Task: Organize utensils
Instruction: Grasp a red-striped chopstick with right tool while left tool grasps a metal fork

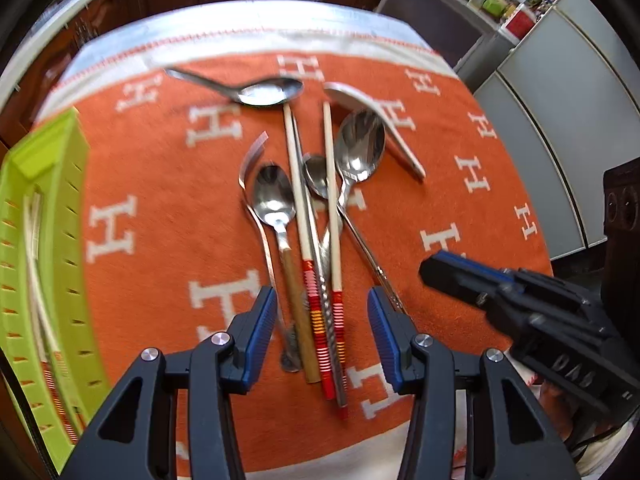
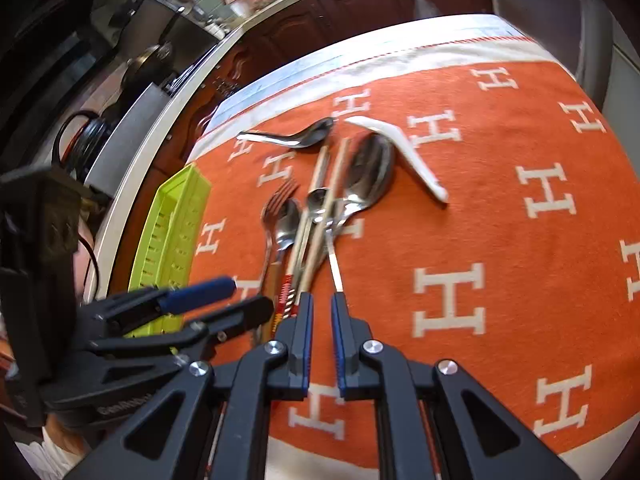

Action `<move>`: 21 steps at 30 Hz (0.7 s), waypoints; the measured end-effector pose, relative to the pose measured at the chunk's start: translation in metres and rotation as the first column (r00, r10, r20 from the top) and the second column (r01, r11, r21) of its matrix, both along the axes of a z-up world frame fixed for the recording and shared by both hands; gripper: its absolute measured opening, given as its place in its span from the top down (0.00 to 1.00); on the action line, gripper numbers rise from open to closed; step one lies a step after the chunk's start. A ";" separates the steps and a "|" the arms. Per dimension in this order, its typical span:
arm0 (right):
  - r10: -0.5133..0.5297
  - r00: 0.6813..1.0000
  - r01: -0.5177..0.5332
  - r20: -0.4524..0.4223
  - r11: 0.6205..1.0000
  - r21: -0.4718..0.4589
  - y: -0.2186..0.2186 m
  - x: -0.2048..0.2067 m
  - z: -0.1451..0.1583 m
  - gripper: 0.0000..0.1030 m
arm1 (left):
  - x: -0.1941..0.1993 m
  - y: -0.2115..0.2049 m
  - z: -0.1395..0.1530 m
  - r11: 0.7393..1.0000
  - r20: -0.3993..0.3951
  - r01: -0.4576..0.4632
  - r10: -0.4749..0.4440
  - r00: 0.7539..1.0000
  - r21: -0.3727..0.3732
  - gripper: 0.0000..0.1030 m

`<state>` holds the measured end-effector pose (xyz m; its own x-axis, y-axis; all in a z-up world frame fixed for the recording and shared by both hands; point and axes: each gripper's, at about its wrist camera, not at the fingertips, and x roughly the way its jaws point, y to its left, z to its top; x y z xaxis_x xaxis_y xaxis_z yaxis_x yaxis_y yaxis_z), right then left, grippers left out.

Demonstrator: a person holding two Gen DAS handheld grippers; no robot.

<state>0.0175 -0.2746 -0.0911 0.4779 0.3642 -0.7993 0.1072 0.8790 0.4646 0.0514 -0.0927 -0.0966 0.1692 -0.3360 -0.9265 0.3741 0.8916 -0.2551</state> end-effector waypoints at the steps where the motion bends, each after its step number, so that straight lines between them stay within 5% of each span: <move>1: -0.009 1.000 0.009 0.002 1.000 0.010 -0.005 0.000 -0.002 0.91 | -0.001 -0.001 -0.002 1.000 0.009 -0.004 0.004 1.000 0.003 0.57; 4: -0.020 1.000 0.020 -0.007 0.999 0.026 -0.011 0.001 -0.007 0.91 | 0.000 -0.005 -0.006 1.000 0.004 0.005 -0.005 1.000 0.014 0.63; 8: -0.011 1.000 0.012 -0.022 0.999 0.050 -0.011 0.004 -0.014 0.91 | 0.002 -0.005 -0.011 1.000 -0.007 0.001 -0.001 1.000 0.017 0.84; 21: 0.043 0.999 -0.041 -0.013 0.994 0.099 0.007 0.019 -0.017 0.91 | 0.011 0.003 -0.004 0.999 0.018 -0.029 0.029 0.999 0.036 0.88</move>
